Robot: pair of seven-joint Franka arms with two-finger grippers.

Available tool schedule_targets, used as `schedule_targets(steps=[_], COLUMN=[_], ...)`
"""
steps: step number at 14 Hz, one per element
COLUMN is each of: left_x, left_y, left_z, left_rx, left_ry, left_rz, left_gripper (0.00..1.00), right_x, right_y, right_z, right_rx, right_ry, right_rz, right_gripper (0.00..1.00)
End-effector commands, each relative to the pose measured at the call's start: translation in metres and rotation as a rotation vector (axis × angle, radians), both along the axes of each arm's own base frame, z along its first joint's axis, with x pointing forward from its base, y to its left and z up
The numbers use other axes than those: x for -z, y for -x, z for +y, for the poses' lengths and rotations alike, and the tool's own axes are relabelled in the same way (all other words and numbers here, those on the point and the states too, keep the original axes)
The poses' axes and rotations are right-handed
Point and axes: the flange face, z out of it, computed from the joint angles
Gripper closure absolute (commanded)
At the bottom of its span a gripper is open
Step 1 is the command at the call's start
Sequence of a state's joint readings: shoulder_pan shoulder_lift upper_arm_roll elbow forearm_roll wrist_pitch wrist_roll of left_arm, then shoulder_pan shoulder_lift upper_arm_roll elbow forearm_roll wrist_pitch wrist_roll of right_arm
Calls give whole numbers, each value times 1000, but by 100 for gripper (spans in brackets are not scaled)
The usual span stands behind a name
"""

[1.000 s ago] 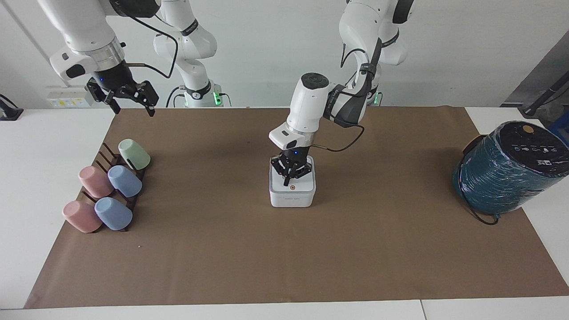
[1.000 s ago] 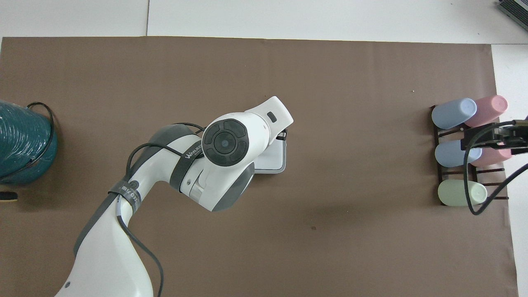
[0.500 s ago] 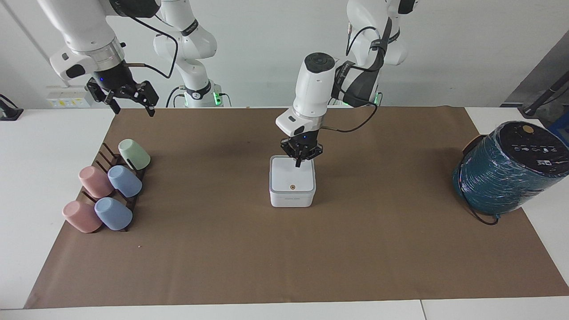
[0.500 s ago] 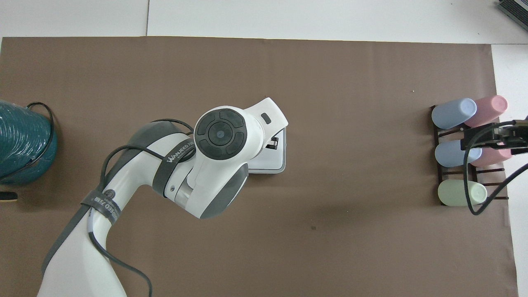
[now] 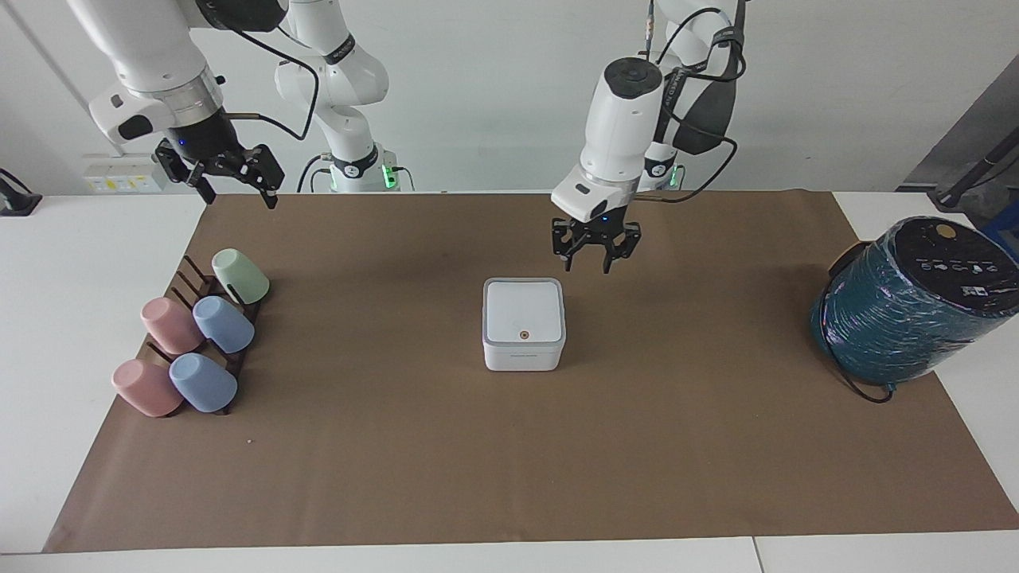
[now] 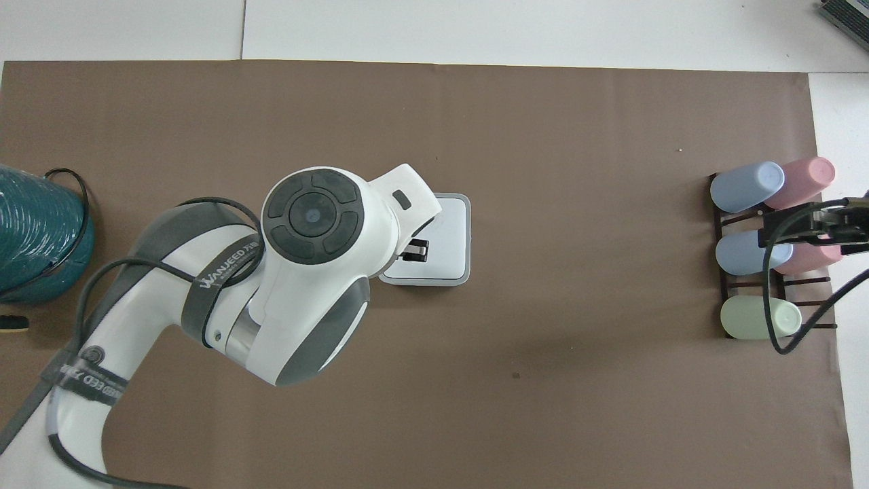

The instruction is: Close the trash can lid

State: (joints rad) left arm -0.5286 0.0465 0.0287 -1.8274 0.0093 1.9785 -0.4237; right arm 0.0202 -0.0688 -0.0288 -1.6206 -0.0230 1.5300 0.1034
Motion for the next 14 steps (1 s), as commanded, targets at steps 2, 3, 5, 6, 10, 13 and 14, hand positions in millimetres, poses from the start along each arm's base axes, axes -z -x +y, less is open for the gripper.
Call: schedule_targets(steps=[2, 3, 5, 6, 10, 13, 14], left_x=[-31, -35, -47, -54, -94, -130, -136], left_y=[13, 11, 3, -3, -16, -33, -37], left_z=[90, 107, 153, 179, 237, 248, 249], left_rx=[-115, -127, -80, -48, 17, 4, -1], left_ry=[-12, -19, -29, -34, -49, -38, -24], left_rz=[-4, 9, -2, -18, -44, -43, -35], left_gripper=[0, 0, 0, 0, 0, 0, 0], right_x=[-3, -3, -3, -3, -3, -3, -3], right_y=[6, 6, 6, 6, 6, 6, 6], right_z=[-1, -1, -1, -1, -1, -1, -1], right_rx=[-21, -21, -21, -21, -21, -21, -21], right_ry=[-5, -5, -3, -5, -5, -5, -3], right_rz=[6, 6, 6, 6, 6, 6, 6], right_gripper=[0, 0, 0, 0, 0, 0, 0])
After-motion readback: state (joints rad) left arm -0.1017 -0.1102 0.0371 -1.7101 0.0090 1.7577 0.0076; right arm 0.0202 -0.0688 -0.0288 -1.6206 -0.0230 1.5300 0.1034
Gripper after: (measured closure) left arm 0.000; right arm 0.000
